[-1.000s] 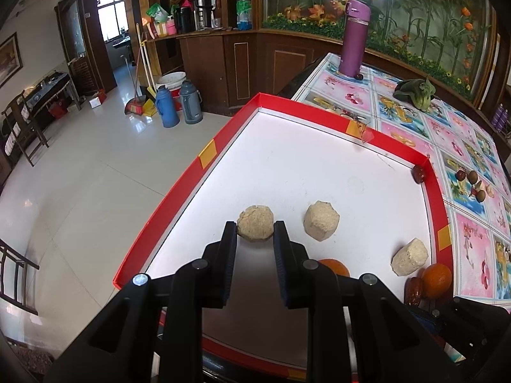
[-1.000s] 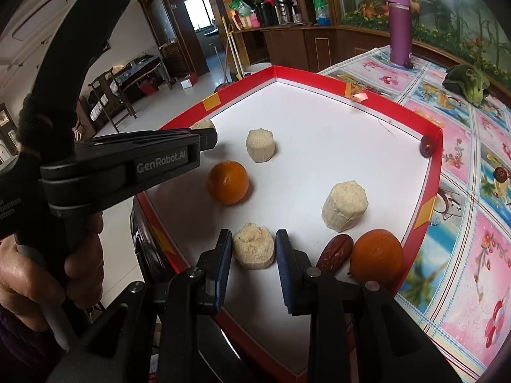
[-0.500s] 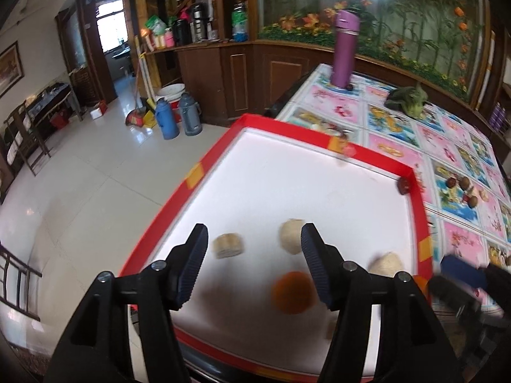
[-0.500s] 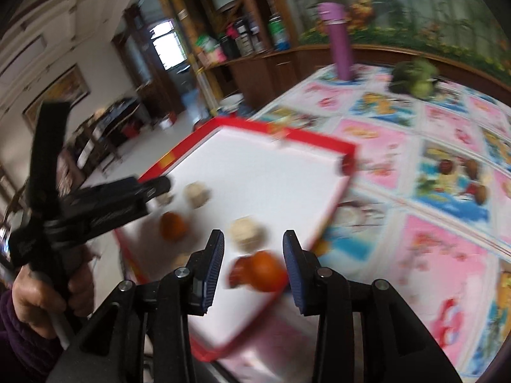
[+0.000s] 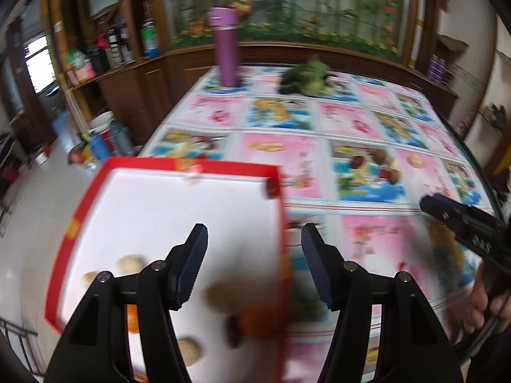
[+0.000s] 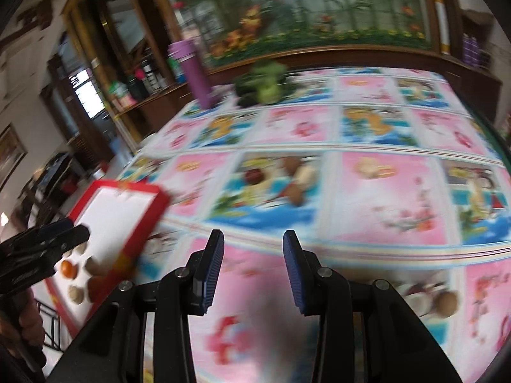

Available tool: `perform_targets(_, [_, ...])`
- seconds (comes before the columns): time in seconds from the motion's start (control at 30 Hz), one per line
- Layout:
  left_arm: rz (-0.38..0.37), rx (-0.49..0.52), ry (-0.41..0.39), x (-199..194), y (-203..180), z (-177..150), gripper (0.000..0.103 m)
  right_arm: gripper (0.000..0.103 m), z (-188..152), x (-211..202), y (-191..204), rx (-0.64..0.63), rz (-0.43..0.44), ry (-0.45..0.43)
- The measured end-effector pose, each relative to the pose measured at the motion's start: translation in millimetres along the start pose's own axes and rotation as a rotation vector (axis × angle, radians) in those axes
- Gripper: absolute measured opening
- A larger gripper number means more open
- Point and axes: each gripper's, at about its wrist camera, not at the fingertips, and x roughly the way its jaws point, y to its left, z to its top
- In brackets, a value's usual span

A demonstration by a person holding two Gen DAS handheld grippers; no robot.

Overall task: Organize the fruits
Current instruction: 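Grasp a brown kiwi with the right tool while the left tool reaches a date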

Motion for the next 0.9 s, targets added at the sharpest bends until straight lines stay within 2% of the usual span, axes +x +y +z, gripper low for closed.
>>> perform_targets(0.13, [-0.036, 0.028, 0.02, 9, -26, 7, 0.062, 0.038, 13, 9, -25, 0.045, -0.018, 0.02])
perform_targets(0.23, [-0.048, 0.046, 0.035, 13, -38, 8, 0.062, 0.038, 22, 23, -25, 0.043, -0.001, 0.036])
perform_targets(0.47, [-0.016, 0.033, 0.049, 18, -30, 10, 0.062, 0.038, 36, 71, -12, 0.017, -0.073, 0.108])
perform_targets(0.57, [-0.008, 0.026, 0.059, 22, -27, 12, 0.062, 0.031, 34, 81, -14, 0.022, -0.087, 0.124])
perform_targets(0.63, [-0.013, 0.037, 0.061, 26, -30, 16, 0.062, 0.021, 33, 81, -15, 0.009, -0.101, 0.113])
perform_targets(0.77, [-0.034, 0.102, 0.041, 41, -49, 35, 0.062, 0.021, 31, 75, -26, 0.033, -0.07, 0.112])
perform_targets(0.9, [-0.078, 0.211, 0.053, 73, -81, 56, 0.062, 0.021, 31, 56, -41, 0.079, -0.055, 0.102])
